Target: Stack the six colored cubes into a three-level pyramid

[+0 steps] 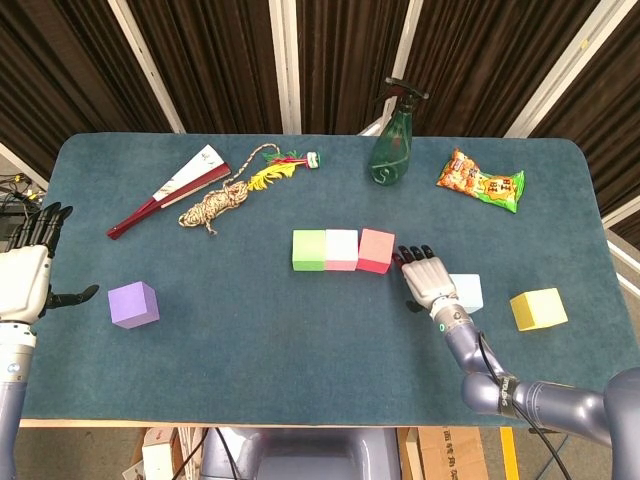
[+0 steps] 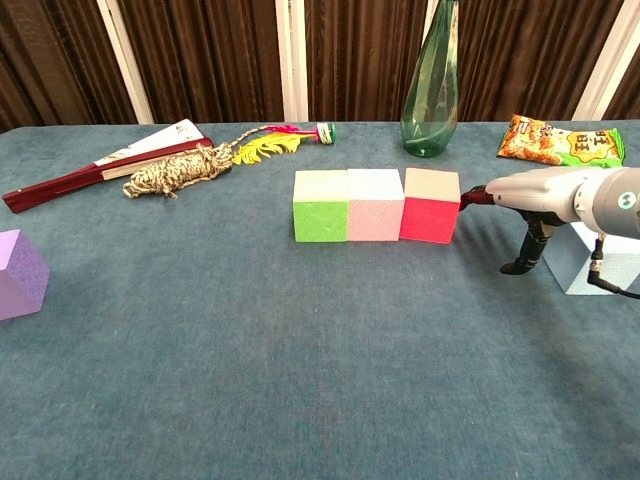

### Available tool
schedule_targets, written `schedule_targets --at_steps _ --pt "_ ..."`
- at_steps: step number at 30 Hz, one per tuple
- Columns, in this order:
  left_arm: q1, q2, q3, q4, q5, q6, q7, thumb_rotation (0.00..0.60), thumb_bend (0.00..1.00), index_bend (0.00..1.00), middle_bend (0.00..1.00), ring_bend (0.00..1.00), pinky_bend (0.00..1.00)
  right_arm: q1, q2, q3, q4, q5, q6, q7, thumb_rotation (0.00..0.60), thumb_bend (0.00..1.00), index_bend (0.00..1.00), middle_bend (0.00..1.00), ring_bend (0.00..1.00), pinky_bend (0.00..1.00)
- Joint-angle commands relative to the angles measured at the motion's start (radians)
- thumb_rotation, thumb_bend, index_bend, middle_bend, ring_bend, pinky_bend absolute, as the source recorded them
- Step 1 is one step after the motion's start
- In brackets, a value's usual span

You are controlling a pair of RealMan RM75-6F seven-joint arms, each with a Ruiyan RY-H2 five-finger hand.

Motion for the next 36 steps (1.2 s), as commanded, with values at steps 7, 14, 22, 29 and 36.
schedule_targets --at_steps 7,14,22,29,36 --pt "0.001 0.001 -0.001 -0.002 0.001 -0.001 0.0 0.6 0.13 0.0 0.0 0.01 0.08 0.004 -0.003 -0.002 -0.001 -0.006 -0.003 0.006 0.6 0.3 0.1 0.04 0.0 0.0" --pt "0.002 0.002 -0.003 -0.002 -0.004 -0.002 -0.002 0.6 0.13 0.0 0.0 0.01 0.08 0.012 -0.012 -0.007 0.009 0.003 -0.007 0.0 0.6 0.3 0.1 0.04 0.0 0.0" --pt "0.003 0.005 -0.003 -0.003 -0.003 -0.006 -0.007 0.6 0.13 0.0 0.0 0.01 0.08 0.016 -0.011 -0.009 0.005 0.011 -0.002 -0.004 0.6 0.3 0.08 0.04 0.0 0.0" --pt "0.005 0.01 -0.006 -0.004 -0.006 -0.006 -0.014 0.6 0.13 0.0 0.0 0.01 0.08 0.011 0.004 -0.008 -0.018 0.033 0.035 -0.013 0.6 0.3 0.0 0.03 0.0 0.0" --pt "0.007 0.013 -0.006 -0.006 -0.002 -0.007 -0.02 0.6 0.13 0.0 0.0 0.01 0.08 -0.007 0.028 0.022 -0.063 0.027 0.102 0.009 0.6 0.3 0.0 0.03 0.0 0.0"
